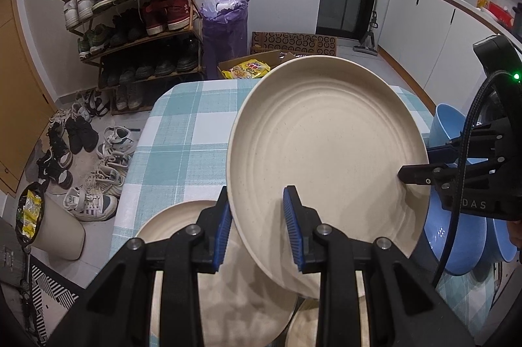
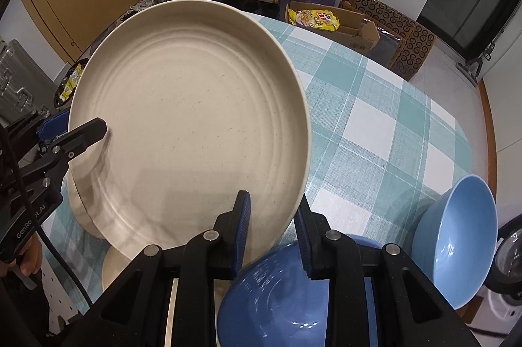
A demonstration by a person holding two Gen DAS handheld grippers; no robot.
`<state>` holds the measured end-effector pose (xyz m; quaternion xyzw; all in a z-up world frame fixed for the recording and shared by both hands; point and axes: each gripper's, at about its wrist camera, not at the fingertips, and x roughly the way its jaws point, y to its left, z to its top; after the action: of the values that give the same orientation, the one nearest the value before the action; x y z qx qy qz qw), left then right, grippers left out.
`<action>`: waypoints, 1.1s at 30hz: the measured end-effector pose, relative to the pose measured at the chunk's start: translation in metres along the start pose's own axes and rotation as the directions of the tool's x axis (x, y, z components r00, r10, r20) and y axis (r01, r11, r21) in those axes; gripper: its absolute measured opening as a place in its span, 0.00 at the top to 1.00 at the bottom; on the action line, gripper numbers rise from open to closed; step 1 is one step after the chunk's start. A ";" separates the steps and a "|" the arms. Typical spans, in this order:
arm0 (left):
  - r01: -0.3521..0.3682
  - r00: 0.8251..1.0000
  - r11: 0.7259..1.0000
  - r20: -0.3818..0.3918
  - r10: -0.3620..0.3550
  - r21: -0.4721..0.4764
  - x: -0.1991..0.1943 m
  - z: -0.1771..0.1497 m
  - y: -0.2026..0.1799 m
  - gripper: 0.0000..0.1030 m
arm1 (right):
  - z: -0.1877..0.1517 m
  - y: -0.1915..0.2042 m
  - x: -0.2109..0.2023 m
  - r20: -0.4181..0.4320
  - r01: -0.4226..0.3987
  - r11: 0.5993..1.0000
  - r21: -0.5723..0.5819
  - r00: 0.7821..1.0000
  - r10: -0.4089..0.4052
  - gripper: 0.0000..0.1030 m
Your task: Organize plates and bowls
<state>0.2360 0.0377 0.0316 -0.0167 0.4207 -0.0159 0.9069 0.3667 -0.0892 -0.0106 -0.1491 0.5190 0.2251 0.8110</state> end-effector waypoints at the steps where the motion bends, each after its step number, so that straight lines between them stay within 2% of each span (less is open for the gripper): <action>1: 0.000 1.000 1.000 0.003 0.000 0.000 -0.002 -0.001 0.000 0.71 | -0.002 0.002 -0.003 0.005 0.001 1.000 -0.002 1.000 -0.001 0.74; 17: 0.000 0.998 1.000 0.057 -0.001 0.024 -0.045 -0.019 -0.011 0.71 | -0.038 0.015 -0.038 0.069 -0.016 1.000 0.008 0.997 0.015 0.74; 33: 0.026 0.998 0.997 0.058 -0.031 0.077 -0.070 -0.051 -0.036 0.71 | -0.095 0.016 -0.064 0.059 -0.021 0.999 0.046 0.998 0.018 0.74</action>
<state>0.1514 0.0044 0.0534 0.0114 0.3923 -0.0443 0.9187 0.2615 -0.1339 0.0076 -0.1186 0.5016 0.2252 0.8268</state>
